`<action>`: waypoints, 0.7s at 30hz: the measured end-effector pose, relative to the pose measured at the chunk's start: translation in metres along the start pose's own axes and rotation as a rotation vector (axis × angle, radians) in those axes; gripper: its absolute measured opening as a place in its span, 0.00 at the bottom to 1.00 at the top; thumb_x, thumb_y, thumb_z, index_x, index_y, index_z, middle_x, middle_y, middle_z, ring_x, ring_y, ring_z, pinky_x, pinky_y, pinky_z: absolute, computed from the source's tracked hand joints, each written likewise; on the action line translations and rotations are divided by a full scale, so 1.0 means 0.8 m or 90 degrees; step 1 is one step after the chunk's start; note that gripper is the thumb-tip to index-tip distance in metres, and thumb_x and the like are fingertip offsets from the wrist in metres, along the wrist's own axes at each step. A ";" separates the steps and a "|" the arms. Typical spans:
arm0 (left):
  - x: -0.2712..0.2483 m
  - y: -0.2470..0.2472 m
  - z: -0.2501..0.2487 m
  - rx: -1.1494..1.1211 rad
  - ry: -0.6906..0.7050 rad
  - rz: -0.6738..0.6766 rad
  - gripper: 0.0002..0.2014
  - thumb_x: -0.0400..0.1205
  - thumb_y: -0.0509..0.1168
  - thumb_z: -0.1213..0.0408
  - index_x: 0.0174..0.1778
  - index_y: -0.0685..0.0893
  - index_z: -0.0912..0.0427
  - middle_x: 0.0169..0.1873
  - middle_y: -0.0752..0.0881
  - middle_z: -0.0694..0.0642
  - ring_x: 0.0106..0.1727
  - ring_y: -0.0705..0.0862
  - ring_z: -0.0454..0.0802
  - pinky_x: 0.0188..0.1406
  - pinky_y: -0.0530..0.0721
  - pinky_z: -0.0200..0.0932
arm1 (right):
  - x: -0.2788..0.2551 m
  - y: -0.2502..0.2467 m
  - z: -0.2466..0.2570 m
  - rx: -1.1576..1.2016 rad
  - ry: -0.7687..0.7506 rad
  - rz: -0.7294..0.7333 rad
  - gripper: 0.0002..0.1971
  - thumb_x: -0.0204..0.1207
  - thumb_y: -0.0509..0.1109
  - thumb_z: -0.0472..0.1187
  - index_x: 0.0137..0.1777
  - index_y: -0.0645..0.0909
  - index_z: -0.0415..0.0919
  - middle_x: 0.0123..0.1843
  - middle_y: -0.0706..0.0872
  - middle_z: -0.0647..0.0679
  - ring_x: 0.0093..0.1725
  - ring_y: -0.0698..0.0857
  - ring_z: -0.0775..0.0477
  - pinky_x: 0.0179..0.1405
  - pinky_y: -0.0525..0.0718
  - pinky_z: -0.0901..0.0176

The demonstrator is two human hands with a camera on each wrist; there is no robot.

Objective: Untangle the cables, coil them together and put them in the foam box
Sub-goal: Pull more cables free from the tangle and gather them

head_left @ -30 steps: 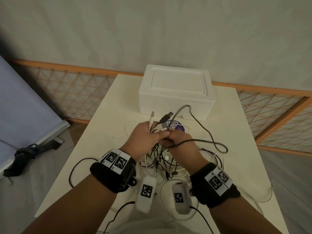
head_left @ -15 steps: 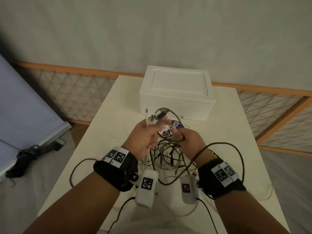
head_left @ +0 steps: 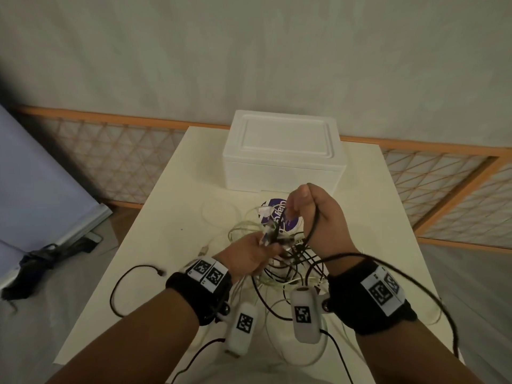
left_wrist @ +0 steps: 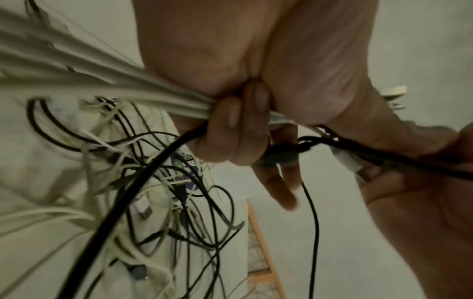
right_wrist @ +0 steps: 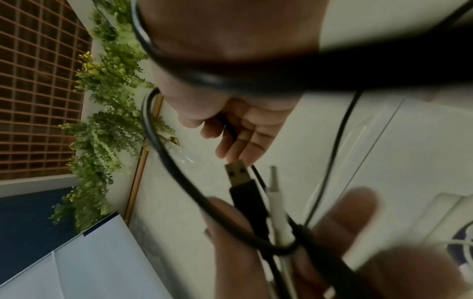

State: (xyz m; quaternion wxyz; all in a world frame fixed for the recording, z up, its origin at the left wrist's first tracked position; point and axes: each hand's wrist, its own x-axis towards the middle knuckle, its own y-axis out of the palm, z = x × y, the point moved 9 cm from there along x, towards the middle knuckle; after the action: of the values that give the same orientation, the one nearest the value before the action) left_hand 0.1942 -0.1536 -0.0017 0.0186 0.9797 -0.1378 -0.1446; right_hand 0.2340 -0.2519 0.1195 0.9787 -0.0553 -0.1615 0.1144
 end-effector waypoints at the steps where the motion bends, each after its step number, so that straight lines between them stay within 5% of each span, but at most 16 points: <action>1: -0.001 0.003 0.008 0.028 -0.021 0.016 0.14 0.68 0.73 0.43 0.41 0.88 0.48 0.20 0.78 0.46 0.17 0.66 0.40 0.17 0.63 0.33 | 0.000 -0.006 0.000 -0.024 -0.018 -0.016 0.25 0.81 0.54 0.58 0.34 0.74 0.37 0.32 0.79 0.39 0.34 0.79 0.42 0.38 0.79 0.49; 4: -0.003 -0.016 0.017 0.051 -0.060 -0.050 0.09 0.76 0.73 0.53 0.43 0.85 0.54 0.21 0.75 0.47 0.20 0.67 0.41 0.20 0.64 0.35 | 0.004 -0.035 -0.010 -0.091 -0.046 -0.067 0.26 0.79 0.55 0.58 0.36 0.75 0.33 0.33 0.78 0.39 0.37 0.79 0.43 0.40 0.80 0.53; 7: -0.007 -0.054 0.008 0.072 -0.056 -0.139 0.05 0.78 0.72 0.55 0.43 0.85 0.51 0.22 0.79 0.43 0.20 0.72 0.38 0.22 0.68 0.35 | 0.006 -0.060 -0.022 -0.323 -0.108 -0.100 0.14 0.76 0.67 0.51 0.36 0.76 0.42 0.37 0.77 0.50 0.38 0.73 0.55 0.43 0.72 0.76; 9: -0.011 -0.076 0.000 0.125 -0.060 -0.158 0.07 0.75 0.75 0.62 0.34 0.85 0.48 0.19 0.78 0.42 0.20 0.73 0.38 0.22 0.72 0.35 | 0.002 -0.068 -0.059 -0.454 -0.027 -0.044 0.07 0.72 0.75 0.41 0.42 0.78 0.42 0.45 0.78 0.49 0.44 0.77 0.53 0.45 0.73 0.74; 12: -0.021 -0.104 -0.013 0.280 -0.081 -0.171 0.17 0.70 0.77 0.70 0.23 0.78 0.51 0.19 0.75 0.45 0.21 0.73 0.42 0.26 0.72 0.39 | -0.047 -0.069 -0.144 -0.698 0.188 0.186 0.24 0.68 0.76 0.42 0.62 0.74 0.43 0.59 0.75 0.44 0.54 0.82 0.41 0.52 0.82 0.51; 15: -0.036 -0.141 -0.026 0.214 -0.061 -0.300 0.08 0.76 0.74 0.62 0.33 0.83 0.50 0.21 0.74 0.48 0.23 0.71 0.46 0.26 0.68 0.39 | -0.126 -0.056 -0.192 -0.768 0.347 0.512 0.49 0.63 0.79 0.56 0.80 0.57 0.44 0.80 0.58 0.39 0.72 0.74 0.39 0.69 0.76 0.48; 17: -0.041 -0.148 -0.032 0.098 -0.023 -0.355 0.10 0.79 0.70 0.55 0.34 0.81 0.52 0.20 0.70 0.47 0.21 0.65 0.45 0.23 0.63 0.38 | -0.155 -0.039 -0.179 -0.760 0.367 0.654 0.51 0.66 0.74 0.63 0.82 0.53 0.44 0.85 0.45 0.42 0.77 0.69 0.40 0.72 0.73 0.49; 19: -0.041 -0.137 -0.042 0.010 0.012 -0.364 0.16 0.82 0.66 0.53 0.30 0.74 0.52 0.19 0.66 0.46 0.19 0.61 0.43 0.21 0.58 0.37 | -0.156 -0.015 -0.140 -0.731 0.332 0.737 0.44 0.70 0.67 0.68 0.81 0.60 0.46 0.84 0.54 0.45 0.77 0.68 0.45 0.74 0.70 0.51; 21: -0.041 -0.119 -0.055 -0.044 0.041 -0.352 0.21 0.84 0.62 0.51 0.26 0.68 0.53 0.19 0.65 0.47 0.18 0.60 0.43 0.22 0.57 0.39 | -0.145 0.016 -0.093 -0.627 0.259 0.776 0.35 0.72 0.63 0.68 0.74 0.73 0.47 0.75 0.75 0.49 0.71 0.76 0.50 0.72 0.73 0.52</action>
State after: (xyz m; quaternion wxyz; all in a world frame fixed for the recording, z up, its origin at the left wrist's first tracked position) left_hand 0.2022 -0.0530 0.0426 0.0161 0.9830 0.1403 -0.1174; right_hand 0.1487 -0.2731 0.0120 0.6178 -0.5778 0.0461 0.5314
